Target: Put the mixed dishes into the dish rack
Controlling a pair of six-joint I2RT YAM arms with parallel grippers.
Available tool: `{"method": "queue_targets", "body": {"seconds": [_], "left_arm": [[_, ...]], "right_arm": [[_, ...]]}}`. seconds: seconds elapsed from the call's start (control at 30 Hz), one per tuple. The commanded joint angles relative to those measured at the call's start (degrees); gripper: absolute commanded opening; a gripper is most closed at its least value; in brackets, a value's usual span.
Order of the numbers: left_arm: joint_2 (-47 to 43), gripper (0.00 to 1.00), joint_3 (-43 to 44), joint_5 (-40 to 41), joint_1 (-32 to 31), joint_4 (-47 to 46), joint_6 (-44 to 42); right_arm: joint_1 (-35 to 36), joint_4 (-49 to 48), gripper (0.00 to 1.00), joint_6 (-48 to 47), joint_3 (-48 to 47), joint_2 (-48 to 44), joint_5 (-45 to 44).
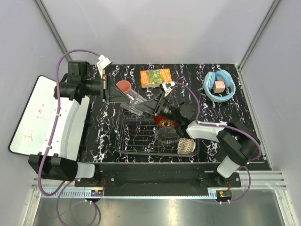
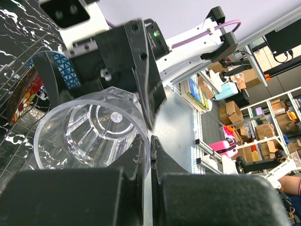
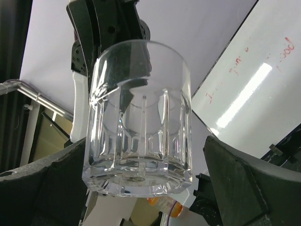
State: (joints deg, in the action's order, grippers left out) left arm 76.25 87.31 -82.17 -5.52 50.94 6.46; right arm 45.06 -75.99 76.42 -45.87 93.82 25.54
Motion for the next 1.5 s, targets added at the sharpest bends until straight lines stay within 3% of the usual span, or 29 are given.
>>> {"method": "queue_targets", "body": {"seconds": [0.0,0.67,1.13,1.23,1.27,1.37,1.4,1.43,1.47], "left_arm": [[-0.5,0.0,1.5,-13.7,-0.4,-3.2,-0.4],[-3.7,0.0,-2.1,-11.8,-0.4,-4.2,-0.3],[-3.5,0.0,-1.5,-9.9,-0.3,-4.7,-0.2],[-3.1,0.0,-0.7,-8.9,-0.3,-4.7,-0.4],[-2.9,0.0,-0.7,-8.8,-0.4,-4.7,-0.4],[-2.6,0.01,-1.2,-8.1,-0.3,-4.9,-0.2],[-2.6,0.03,-1.2,-7.4,-0.2,-5.0,0.0],[-2.5,0.06,-1.4,-7.4,0.2,-5.1,-0.1],[-2.9,0.23,-1.7,-7.5,0.4,-5.0,-0.2]], "right_arm": [[2.0,-6.0,1.0,-1.0,-1.7,0.6,2.4],[-1.8,0.6,1.0,-6.0,-2.5,-5.6,1.7],[-1.7,0.0,0.9,-3.6,-0.4,-4.0,3.0],[-1.7,-0.2,0.77,-3.1,1.7,-4.3,2.6],[-1.6,-0.1,0.66,-3.1,2.2,-4.5,2.7],[-1.8,1.3,0.47,-3.3,2.4,-5.7,2.3],[-1.7,1.9,0.35,-3.6,2.7,-5.9,2.1],[-1.8,3.1,0.29,-3.7,3.1,-6.9,2.1],[-1.8,3.6,0.25,-4.1,3.5,-7.4,1.8]]}}
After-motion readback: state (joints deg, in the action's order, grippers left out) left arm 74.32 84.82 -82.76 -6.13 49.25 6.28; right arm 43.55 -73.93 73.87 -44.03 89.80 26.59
